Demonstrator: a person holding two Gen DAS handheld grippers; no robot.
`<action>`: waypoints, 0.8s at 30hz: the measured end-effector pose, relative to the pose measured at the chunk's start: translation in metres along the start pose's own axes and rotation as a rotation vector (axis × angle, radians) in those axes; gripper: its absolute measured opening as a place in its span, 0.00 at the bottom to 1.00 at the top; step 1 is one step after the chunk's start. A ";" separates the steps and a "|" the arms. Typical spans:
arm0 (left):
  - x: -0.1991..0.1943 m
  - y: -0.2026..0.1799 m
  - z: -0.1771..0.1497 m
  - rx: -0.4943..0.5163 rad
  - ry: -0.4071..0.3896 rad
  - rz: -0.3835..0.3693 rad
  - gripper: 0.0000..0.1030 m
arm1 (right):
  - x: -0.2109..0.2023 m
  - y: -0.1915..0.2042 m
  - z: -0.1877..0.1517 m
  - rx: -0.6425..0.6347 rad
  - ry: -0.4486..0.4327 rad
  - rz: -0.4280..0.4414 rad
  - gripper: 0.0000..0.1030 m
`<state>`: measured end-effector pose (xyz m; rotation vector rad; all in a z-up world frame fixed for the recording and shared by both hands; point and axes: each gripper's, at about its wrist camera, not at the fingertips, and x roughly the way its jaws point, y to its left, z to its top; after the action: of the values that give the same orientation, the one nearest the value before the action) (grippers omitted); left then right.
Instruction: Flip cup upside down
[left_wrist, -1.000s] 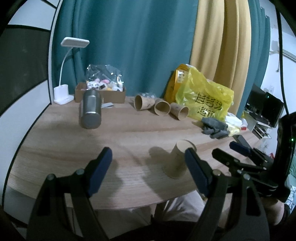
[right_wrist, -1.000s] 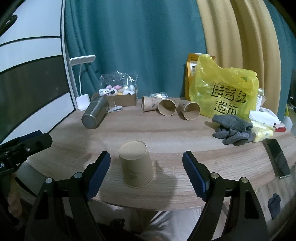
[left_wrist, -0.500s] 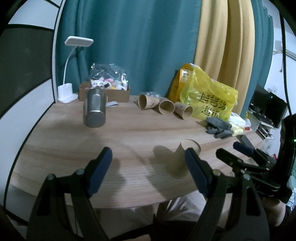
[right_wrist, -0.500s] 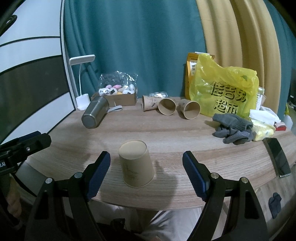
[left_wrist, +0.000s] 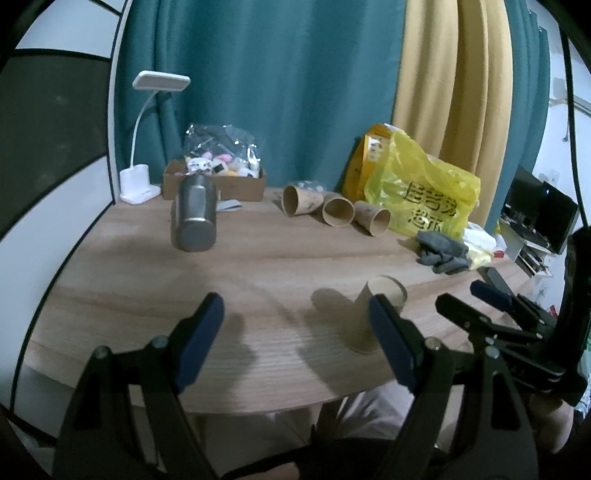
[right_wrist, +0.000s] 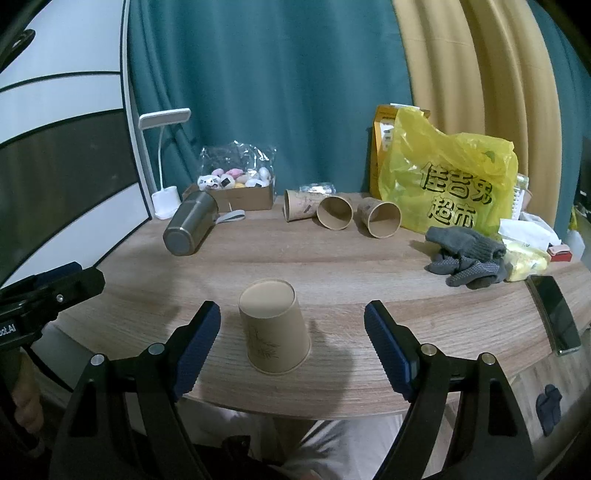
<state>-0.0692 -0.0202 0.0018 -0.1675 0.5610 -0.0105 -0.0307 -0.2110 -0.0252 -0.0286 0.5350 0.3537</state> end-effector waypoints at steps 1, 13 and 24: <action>0.000 0.000 0.000 0.001 0.000 0.000 0.80 | 0.000 0.000 0.000 0.000 0.000 0.001 0.80; -0.001 0.000 0.000 0.002 0.000 0.005 0.80 | 0.001 0.000 0.000 -0.001 0.002 0.001 0.80; -0.003 0.002 0.000 0.008 -0.008 -0.008 0.80 | 0.001 0.000 0.000 -0.001 0.003 0.002 0.80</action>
<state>-0.0719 -0.0177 0.0029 -0.1622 0.5522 -0.0198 -0.0300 -0.2108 -0.0259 -0.0293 0.5375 0.3555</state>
